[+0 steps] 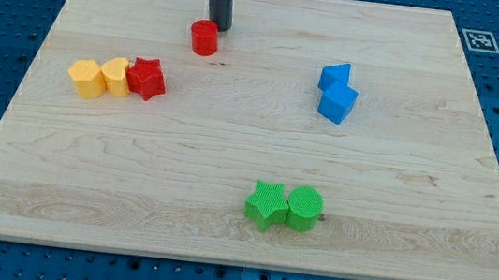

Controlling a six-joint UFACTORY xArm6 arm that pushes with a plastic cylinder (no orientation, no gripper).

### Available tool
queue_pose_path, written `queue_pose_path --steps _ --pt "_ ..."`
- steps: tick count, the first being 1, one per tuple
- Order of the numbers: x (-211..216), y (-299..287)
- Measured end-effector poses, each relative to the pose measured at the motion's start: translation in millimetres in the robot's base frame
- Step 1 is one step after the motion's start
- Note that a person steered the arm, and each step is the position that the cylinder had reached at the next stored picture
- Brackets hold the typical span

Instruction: Move the green circle below the blue cube

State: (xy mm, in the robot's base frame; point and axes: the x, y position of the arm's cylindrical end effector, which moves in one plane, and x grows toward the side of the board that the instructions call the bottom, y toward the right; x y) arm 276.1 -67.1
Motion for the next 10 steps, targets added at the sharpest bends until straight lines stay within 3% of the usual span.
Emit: queue_pose_path --steps 2,4,10 --pt "47 -14" --pt "68 -13" --pt "85 -13"
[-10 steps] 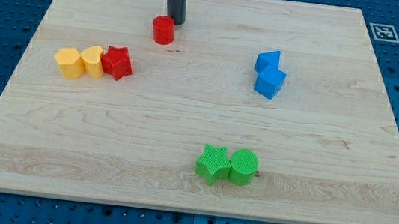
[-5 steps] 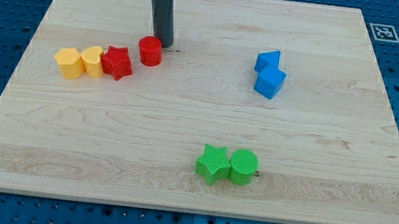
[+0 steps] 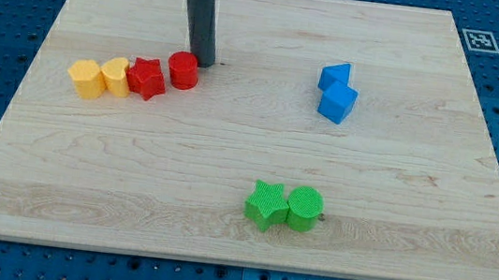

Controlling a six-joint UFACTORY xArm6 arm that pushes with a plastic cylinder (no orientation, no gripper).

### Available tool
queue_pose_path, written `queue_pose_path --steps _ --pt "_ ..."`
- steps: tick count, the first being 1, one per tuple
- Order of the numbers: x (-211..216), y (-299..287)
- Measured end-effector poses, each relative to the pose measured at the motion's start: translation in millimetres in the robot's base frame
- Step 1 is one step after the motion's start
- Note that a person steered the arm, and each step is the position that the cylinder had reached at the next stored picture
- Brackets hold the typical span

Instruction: Move the green circle below the blue cube

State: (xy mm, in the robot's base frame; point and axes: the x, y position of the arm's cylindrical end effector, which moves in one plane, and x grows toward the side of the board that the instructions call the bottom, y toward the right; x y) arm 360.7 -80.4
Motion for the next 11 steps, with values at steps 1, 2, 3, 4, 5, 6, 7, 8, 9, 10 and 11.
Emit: queue_pose_path --steps 1,2,3,4,5,6,7,8,9,10,11 --pt "9 0" --pt "8 2" --pt "7 11" --pt "15 11" --pt "16 11" --pt "22 11" --pt "25 10" --pt "30 10" --pt "35 9" --pt "40 9" --pt "43 9"
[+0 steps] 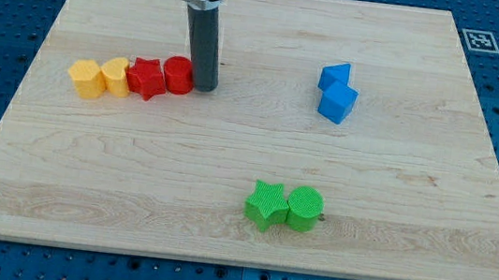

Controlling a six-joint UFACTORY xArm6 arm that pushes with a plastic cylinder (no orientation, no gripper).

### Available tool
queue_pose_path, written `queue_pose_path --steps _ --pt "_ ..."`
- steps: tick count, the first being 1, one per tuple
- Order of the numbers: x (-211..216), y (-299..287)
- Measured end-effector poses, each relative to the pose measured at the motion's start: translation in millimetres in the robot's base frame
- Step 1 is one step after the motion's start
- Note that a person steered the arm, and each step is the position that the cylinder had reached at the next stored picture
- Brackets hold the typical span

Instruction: Move the green circle below the blue cube

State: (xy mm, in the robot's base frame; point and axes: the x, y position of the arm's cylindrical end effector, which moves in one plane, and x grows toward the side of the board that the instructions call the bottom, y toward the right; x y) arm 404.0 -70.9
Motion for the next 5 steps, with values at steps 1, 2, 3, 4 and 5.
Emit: queue_pose_path --steps 1,2,3,4,5 --pt "0 15" --pt "21 30" --pt "58 26" --pt "58 26" --pt "65 22"
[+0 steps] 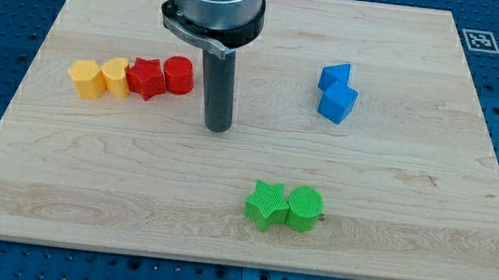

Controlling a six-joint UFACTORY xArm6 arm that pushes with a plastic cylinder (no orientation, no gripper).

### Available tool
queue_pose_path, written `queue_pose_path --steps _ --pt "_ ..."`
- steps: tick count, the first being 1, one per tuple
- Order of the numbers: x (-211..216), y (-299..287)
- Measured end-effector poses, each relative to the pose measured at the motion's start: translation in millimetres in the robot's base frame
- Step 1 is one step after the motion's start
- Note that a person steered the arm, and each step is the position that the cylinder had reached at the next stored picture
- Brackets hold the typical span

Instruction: Move the green circle below the blue cube

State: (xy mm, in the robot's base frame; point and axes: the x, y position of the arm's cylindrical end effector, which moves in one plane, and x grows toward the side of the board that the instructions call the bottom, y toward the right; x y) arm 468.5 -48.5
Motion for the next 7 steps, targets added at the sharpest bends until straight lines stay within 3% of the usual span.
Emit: queue_pose_path --steps 3,5,7 --pt "73 -51" --pt "134 -4" --pt "137 4"
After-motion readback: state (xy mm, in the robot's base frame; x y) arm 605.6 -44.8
